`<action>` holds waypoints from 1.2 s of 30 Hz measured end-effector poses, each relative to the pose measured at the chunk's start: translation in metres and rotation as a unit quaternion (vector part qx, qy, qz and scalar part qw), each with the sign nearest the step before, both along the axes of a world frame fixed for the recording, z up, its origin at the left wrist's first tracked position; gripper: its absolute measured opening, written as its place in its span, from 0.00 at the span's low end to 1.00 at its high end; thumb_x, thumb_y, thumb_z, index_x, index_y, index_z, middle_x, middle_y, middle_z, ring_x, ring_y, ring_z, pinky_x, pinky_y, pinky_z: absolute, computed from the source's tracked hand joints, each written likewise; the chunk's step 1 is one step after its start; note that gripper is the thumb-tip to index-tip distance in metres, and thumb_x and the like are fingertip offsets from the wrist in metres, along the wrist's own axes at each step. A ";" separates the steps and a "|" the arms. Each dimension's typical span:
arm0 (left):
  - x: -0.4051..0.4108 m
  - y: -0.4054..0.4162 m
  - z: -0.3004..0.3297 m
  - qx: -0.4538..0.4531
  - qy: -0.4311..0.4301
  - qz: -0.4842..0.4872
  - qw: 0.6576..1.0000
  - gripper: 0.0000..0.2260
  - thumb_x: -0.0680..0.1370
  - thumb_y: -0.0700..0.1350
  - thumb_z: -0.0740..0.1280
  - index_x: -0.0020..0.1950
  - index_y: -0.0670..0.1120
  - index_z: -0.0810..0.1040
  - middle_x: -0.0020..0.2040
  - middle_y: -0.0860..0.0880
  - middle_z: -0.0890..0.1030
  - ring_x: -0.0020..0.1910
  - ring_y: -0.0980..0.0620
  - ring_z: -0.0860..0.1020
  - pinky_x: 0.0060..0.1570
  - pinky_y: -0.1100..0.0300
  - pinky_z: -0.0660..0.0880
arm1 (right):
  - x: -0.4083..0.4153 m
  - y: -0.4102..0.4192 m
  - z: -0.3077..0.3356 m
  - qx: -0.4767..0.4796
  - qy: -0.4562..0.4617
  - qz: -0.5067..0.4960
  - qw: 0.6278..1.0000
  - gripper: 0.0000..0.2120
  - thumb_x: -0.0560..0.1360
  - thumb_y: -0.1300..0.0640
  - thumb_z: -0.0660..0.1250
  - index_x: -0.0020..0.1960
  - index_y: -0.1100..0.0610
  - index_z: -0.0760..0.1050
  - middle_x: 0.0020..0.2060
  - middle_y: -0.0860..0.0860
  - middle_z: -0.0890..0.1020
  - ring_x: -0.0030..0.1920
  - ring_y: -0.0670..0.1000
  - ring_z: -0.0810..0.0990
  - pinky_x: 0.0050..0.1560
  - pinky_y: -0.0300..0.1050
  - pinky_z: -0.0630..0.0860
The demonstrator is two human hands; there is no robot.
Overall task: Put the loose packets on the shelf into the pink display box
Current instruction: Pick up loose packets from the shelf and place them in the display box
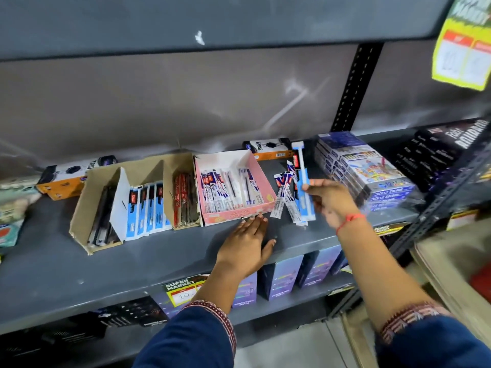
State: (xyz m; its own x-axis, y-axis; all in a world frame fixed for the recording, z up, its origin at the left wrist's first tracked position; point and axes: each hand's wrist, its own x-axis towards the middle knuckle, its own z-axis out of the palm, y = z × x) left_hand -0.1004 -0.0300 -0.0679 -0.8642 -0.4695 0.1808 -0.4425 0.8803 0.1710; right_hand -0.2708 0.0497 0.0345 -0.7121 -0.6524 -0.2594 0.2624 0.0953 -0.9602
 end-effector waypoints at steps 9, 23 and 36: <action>0.017 0.002 0.001 -0.014 0.003 -0.021 1.000 0.24 0.82 0.53 0.51 0.74 0.42 0.56 0.74 0.43 0.62 0.73 0.47 0.58 0.71 0.58 0.49 | 0.065 0.016 -0.010 -0.044 -0.055 0.074 0.995 0.14 0.71 0.70 0.66 0.33 0.54 0.77 0.22 0.45 0.82 0.23 0.38 0.77 0.25 0.28 0.72; 0.068 -0.006 0.010 0.020 -0.052 0.013 0.998 0.22 0.82 0.52 0.49 0.74 0.43 0.55 0.76 0.44 0.55 0.73 0.47 0.53 0.70 0.56 0.49 | 0.108 -0.025 0.003 -0.011 -0.004 0.165 0.986 0.12 0.71 0.69 0.68 0.37 0.53 0.76 0.22 0.44 0.81 0.26 0.41 0.76 0.27 0.30 0.73; 0.203 -0.056 0.001 -0.007 0.018 0.137 0.990 0.25 0.80 0.55 0.55 0.73 0.44 0.59 0.74 0.46 0.62 0.73 0.50 0.58 0.69 0.63 0.46 | 0.229 -0.160 0.013 0.069 0.157 0.275 0.946 0.09 0.70 0.72 0.67 0.41 0.60 0.76 0.30 0.54 0.73 0.29 0.51 0.72 0.34 0.46 0.74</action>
State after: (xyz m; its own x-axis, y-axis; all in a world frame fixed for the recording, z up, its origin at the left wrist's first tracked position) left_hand 0.1026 -0.0862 -0.0671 -0.6976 -0.6827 0.2174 -0.6589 0.7304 0.1798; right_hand -0.0420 -0.1101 0.0479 -0.3309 -0.9219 -0.2018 -0.1587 0.2651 -0.9511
